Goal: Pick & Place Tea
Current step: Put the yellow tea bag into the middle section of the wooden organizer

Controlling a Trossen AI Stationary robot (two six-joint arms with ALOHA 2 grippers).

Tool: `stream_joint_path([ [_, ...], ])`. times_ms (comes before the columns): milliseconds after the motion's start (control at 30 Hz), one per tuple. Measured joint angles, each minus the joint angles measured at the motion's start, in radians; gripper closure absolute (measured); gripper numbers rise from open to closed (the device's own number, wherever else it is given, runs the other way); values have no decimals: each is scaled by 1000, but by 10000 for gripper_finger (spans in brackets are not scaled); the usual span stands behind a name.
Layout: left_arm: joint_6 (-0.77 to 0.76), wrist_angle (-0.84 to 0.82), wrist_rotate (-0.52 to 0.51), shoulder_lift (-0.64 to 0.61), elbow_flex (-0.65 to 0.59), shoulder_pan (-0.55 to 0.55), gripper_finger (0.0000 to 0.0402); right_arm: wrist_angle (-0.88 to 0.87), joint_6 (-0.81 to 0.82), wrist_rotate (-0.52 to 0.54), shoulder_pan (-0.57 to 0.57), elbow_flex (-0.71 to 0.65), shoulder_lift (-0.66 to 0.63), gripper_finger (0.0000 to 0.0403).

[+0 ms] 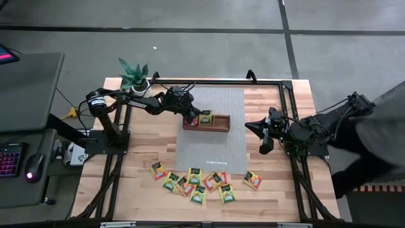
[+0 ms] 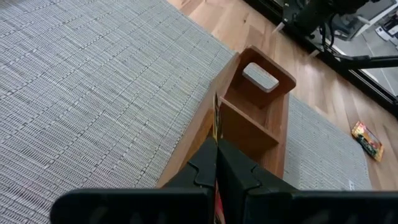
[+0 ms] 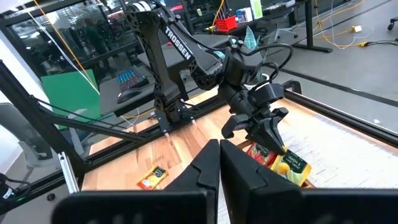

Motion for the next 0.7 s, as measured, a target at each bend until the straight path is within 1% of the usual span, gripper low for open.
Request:
stream_joint_path([
  [100,1,4,0,0,0,0,393,-1,0,0,0,0,0,392],
  [167,12,6,-3,0,0,0,380,-6,0,0,0,0,0,392],
  [267,25,7,-14,0,0,0,348,-7,0,-2,0,0,0,391],
  [500,27,14,-50,0,6,0,258,-7,0,-3,0,0,0,391],
  [600,27,15,-48,0,18,0,234,-14,0,-3,0,0,0,391],
  [700,20,12,-25,0,32,0,223,-20,0,-3,0,0,0,391],
])
